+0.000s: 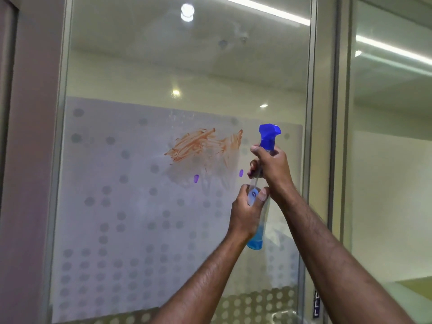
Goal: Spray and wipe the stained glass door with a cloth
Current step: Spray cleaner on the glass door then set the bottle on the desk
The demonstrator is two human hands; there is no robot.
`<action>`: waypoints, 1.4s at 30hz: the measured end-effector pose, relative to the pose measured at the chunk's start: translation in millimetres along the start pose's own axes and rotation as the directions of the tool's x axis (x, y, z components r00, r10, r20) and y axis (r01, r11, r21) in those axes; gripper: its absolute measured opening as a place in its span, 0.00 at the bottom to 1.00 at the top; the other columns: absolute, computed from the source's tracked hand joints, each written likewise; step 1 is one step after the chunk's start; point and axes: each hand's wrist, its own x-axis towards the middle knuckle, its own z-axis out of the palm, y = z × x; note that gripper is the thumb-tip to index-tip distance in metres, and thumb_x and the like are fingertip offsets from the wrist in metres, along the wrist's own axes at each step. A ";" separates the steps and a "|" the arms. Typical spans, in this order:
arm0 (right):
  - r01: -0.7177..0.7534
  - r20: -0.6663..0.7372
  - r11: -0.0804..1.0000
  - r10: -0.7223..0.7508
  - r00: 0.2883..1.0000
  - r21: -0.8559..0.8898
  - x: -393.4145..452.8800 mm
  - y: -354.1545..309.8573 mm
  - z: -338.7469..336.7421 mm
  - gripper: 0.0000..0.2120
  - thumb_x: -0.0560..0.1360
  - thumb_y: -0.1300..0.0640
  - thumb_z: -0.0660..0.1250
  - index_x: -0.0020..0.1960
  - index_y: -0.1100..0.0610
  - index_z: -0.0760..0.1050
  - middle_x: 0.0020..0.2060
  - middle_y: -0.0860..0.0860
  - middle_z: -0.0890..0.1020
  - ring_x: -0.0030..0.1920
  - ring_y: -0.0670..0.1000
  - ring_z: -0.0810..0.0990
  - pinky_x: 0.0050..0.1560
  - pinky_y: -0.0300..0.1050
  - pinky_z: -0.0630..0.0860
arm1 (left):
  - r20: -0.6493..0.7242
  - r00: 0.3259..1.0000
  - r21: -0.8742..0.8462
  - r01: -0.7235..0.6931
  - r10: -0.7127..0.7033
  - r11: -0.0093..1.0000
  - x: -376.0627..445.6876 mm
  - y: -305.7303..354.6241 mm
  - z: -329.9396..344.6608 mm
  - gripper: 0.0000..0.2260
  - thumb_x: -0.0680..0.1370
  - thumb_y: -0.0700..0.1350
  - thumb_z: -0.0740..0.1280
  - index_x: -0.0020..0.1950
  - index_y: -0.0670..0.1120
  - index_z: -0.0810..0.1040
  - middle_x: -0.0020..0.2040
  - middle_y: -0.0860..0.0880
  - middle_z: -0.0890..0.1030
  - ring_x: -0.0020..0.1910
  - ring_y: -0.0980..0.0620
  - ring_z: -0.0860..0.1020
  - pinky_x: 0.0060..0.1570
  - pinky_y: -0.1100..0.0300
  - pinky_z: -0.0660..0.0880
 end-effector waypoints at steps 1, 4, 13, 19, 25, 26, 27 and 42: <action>0.001 0.003 1.000 -0.001 1.000 0.001 -2.3 1.6 -1.8 0.08 0.80 0.58 0.67 0.56 0.61 0.74 0.28 0.53 0.74 0.26 0.52 0.75 0.35 0.50 0.80 | -0.003 1.000 -0.002 -0.001 0.001 1.000 -3.1 -1.4 1.5 0.37 0.68 0.77 0.55 0.63 0.50 0.72 0.55 0.49 0.81 0.51 0.50 0.81 0.57 0.51 0.82; 0.006 0.025 1.000 -0.007 1.000 0.005 -11.0 6.8 -6.2 0.06 0.80 0.59 0.67 0.55 0.60 0.75 0.26 0.50 0.75 0.27 0.52 0.76 0.36 0.51 0.80 | -0.011 1.000 -0.006 -0.015 0.015 1.000 -13.0 -6.1 4.5 0.37 0.67 0.76 0.55 0.62 0.50 0.71 0.54 0.51 0.81 0.51 0.51 0.82 0.56 0.53 0.82; 0.009 0.093 0.999 -0.013 0.996 0.045 -42.6 28.6 -15.2 0.13 0.77 0.59 0.68 0.58 0.64 0.75 0.28 0.47 0.76 0.28 0.52 0.75 0.32 0.48 0.79 | -0.122 0.992 0.030 -0.037 0.040 0.999 -45.3 -40.2 14.4 0.36 0.66 0.83 0.54 0.58 0.57 0.71 0.51 0.54 0.82 0.49 0.54 0.82 0.53 0.48 0.82; -0.011 0.140 0.999 0.004 0.990 0.049 -55.5 50.4 -28.1 0.15 0.75 0.57 0.68 0.60 0.60 0.76 0.28 0.52 0.74 0.28 0.53 0.75 0.33 0.48 0.79 | -0.037 0.999 -0.016 -0.035 0.035 0.999 -60.3 -65.7 19.4 0.39 0.66 0.82 0.57 0.67 0.57 0.69 0.63 0.57 0.79 0.62 0.58 0.79 0.62 0.50 0.79; -0.068 0.227 0.992 0.043 0.973 0.106 -55.4 56.7 -62.0 0.13 0.77 0.62 0.67 0.62 0.62 0.75 0.28 0.54 0.73 0.28 0.52 0.74 0.34 0.47 0.78 | 0.066 0.997 -0.087 -0.040 0.046 0.995 -63.0 -73.6 30.2 0.34 0.68 0.76 0.66 0.64 0.53 0.73 0.57 0.52 0.81 0.58 0.53 0.81 0.60 0.49 0.79; -0.084 0.239 0.989 0.052 0.970 0.126 -55.4 56.6 -68.4 0.15 0.76 0.61 0.67 0.62 0.62 0.75 0.28 0.54 0.72 0.28 0.52 0.73 0.33 0.47 0.78 | 0.075 0.996 -0.097 -0.044 0.051 0.994 -62.8 -73.1 33.3 0.33 0.68 0.74 0.68 0.62 0.52 0.74 0.55 0.51 0.82 0.56 0.53 0.81 0.58 0.50 0.80; -0.096 0.251 0.985 0.058 0.966 0.141 -55.7 56.7 -75.2 0.15 0.76 0.60 0.67 0.62 0.61 0.75 0.29 0.54 0.72 0.28 0.52 0.73 0.32 0.47 0.78 | 0.084 0.995 -0.108 -0.047 0.056 0.993 -62.4 -72.3 36.9 0.33 0.67 0.74 0.69 0.61 0.52 0.75 0.53 0.50 0.82 0.53 0.52 0.81 0.56 0.52 0.80; -0.108 0.273 0.991 0.085 0.958 0.072 -51.6 58.8 -210.7 0.14 0.78 0.62 0.63 0.63 0.63 0.74 0.27 0.54 0.71 0.26 0.52 0.73 0.33 0.46 0.77 | 0.224 0.972 -0.245 -0.013 0.070 0.969 -70.3 -61.0 168.9 0.21 0.66 0.63 0.73 0.57 0.70 0.71 0.56 0.69 0.77 0.55 0.74 0.76 0.51 0.77 0.73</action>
